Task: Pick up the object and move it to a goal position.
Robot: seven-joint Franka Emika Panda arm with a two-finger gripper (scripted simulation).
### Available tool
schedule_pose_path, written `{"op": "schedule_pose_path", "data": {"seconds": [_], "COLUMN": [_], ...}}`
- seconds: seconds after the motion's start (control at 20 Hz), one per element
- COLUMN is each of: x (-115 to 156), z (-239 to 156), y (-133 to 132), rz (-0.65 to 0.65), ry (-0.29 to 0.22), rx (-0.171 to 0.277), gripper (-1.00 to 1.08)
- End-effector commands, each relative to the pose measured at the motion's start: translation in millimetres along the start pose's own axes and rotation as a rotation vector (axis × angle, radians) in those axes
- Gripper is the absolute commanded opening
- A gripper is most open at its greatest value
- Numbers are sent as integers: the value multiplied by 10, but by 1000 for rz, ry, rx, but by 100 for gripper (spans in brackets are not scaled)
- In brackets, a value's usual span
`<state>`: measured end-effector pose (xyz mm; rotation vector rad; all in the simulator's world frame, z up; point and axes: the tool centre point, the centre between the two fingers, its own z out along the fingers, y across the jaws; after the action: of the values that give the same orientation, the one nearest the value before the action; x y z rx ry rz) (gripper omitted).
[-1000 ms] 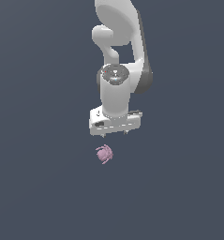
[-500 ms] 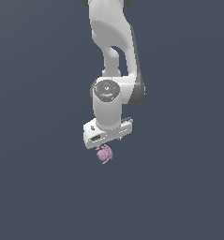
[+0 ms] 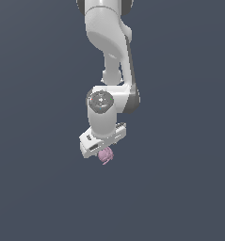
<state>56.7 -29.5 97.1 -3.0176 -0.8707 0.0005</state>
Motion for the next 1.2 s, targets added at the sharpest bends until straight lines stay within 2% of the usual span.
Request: {"op": "schedule_pose_path", "data": {"seconds": [0.0,0.45,0.9,1.15], "x": [4,-1,-8,1], "z": [33,91,496,562], "y": [31,52,45,55], "rz": [-24,-35,-39,-39], "ry": [0,0,0,0], "rx": [-1,-1,-1,-1], "gripper": [100,100,100,100]}}
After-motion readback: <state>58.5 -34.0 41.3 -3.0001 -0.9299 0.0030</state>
